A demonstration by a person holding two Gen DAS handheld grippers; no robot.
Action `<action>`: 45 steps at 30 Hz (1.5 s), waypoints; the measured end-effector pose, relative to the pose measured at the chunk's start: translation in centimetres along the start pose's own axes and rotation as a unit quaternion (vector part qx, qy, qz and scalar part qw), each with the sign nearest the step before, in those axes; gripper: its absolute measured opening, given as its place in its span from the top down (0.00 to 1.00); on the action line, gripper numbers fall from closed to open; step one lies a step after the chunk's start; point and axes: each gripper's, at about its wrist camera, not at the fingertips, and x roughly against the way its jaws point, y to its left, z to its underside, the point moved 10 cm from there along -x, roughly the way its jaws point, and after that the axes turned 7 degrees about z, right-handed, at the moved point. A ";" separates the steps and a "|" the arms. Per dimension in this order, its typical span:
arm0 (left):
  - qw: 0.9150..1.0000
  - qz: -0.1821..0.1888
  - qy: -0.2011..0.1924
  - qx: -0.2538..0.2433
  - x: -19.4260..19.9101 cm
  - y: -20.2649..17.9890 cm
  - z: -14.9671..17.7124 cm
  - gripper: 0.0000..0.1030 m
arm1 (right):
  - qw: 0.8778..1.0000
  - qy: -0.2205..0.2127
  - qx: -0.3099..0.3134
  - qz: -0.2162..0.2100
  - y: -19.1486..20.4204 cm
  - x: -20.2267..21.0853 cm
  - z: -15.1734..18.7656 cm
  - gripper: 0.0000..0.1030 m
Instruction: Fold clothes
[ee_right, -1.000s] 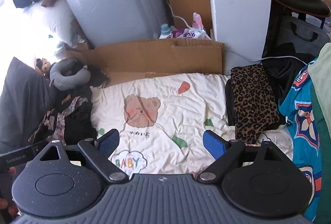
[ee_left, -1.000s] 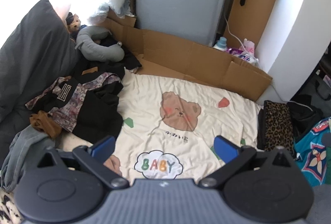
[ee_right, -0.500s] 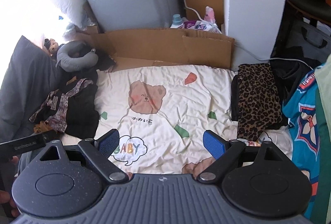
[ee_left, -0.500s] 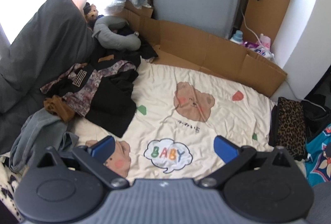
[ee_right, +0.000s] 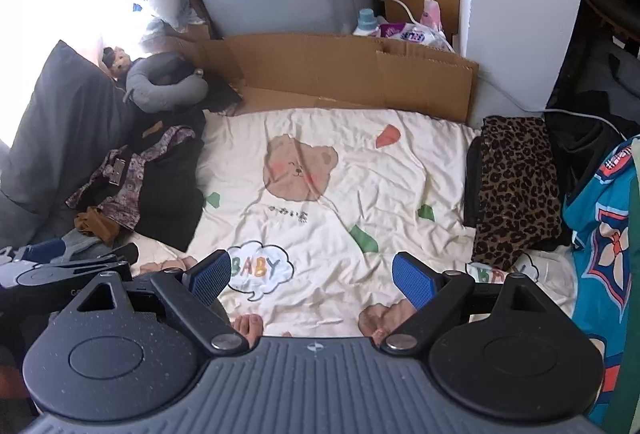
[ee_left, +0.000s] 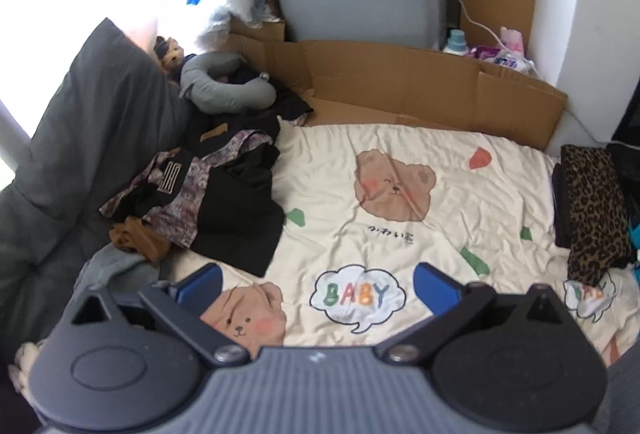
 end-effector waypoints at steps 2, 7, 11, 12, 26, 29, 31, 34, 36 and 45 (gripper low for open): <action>1.000 0.003 0.002 -0.001 -0.1 -0.1 0.0 0.00 | 1.000 0.006 0.004 0.002 0.0 -0.2 0.0 0.11; 0.999 0.030 0.019 0.007 -0.6 -0.3 0.2 0.00 | 1.000 0.010 0.007 -0.001 0.1 -0.3 0.1 0.11; 0.999 0.044 0.026 0.006 -0.7 -0.8 0.5 0.00 | 1.000 0.008 0.011 0.000 -0.1 -0.2 0.1 0.11; 0.999 0.046 0.028 0.006 -0.7 -0.9 0.6 0.00 | 1.000 0.009 0.011 0.000 -0.2 -0.2 0.1 0.11; 0.998 0.048 0.030 0.007 -1.0 -1.0 0.5 0.00 | 1.000 0.012 0.021 -0.001 -0.3 -0.3 0.3 0.11; 0.998 0.052 0.027 0.008 -0.8 -1.0 0.5 0.00 | 0.999 0.014 0.030 0.001 0.2 -0.3 0.4 0.11; 0.998 0.054 0.024 0.010 -0.7 -1.0 0.5 0.00 | 0.999 0.017 0.036 0.003 0.4 -0.5 0.3 0.11; 0.998 0.059 0.023 0.011 -0.7 -1.0 0.5 0.00 | 0.999 0.022 0.042 0.006 0.4 -0.7 0.4 0.11; 0.998 0.062 0.021 0.015 -0.6 -0.8 0.5 0.01 | 0.999 0.026 0.044 0.006 0.4 -0.8 0.4 0.11; 0.997 0.067 0.022 0.022 -0.6 -0.5 0.6 0.01 | 0.999 0.021 0.041 0.007 0.4 -0.6 0.5 0.11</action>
